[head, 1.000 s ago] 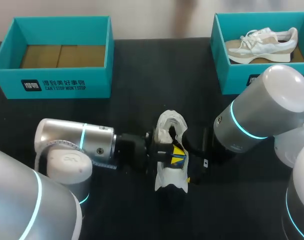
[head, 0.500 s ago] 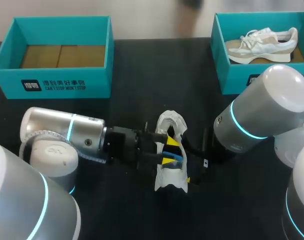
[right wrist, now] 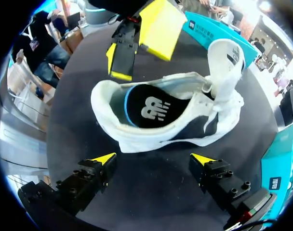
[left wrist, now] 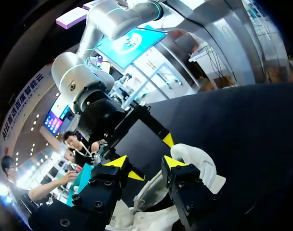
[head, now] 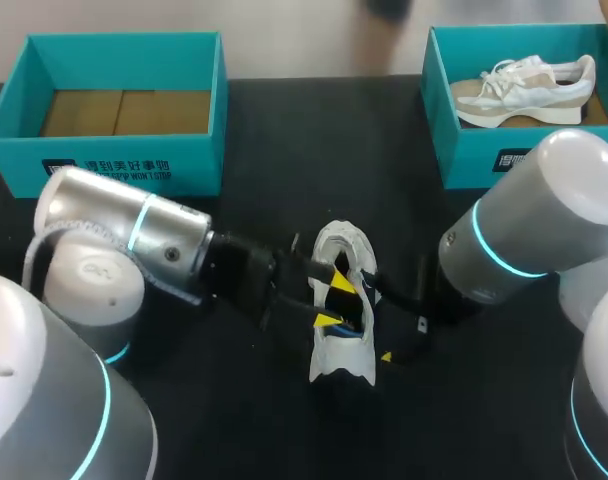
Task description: Take the shoe out of the shoebox, open the shoe tongue, remove and reinsert the insole, then place the shoe into the shoebox
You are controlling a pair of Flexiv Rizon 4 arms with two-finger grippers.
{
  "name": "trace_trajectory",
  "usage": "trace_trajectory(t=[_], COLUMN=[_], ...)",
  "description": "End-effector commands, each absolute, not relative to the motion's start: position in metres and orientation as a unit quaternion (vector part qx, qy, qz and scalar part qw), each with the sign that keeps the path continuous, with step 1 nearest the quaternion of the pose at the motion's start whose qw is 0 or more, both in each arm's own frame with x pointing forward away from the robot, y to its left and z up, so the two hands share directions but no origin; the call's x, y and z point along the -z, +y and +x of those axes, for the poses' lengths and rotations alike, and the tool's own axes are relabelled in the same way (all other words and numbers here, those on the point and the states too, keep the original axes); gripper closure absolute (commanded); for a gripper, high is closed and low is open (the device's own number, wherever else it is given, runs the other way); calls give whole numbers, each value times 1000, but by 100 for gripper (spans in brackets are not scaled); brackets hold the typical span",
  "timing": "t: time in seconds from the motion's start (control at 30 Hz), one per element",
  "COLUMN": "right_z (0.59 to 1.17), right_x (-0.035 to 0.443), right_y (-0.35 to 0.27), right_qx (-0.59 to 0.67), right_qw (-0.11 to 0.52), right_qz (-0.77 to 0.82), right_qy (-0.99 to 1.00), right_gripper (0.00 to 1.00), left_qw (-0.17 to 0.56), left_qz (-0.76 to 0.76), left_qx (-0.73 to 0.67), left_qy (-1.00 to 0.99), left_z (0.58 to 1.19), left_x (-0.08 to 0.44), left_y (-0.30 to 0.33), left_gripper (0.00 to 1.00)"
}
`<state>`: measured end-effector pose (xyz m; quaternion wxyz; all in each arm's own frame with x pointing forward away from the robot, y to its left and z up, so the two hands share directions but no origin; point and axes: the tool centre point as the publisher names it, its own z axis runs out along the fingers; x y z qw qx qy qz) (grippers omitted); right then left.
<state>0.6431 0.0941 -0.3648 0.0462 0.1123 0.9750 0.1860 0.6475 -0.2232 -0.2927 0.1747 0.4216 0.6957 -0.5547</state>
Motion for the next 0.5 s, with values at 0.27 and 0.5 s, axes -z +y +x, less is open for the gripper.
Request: trace_trajectory(t=[0.27, 0.5], right_z=[637, 646], right_x=[311, 285], right_y=[2, -22], right_qx=[-170, -154], right_qw=[30, 29], right_qz=[79, 67], right_qy=[982, 985], right_gripper=[0, 0], left_qw=[87, 41], left_qz=[537, 595], left_qx=[479, 425], left_qy=[688, 681], left_z=[664, 670], left_x=[262, 247], left_y=[-192, -181], left_gripper=[57, 59])
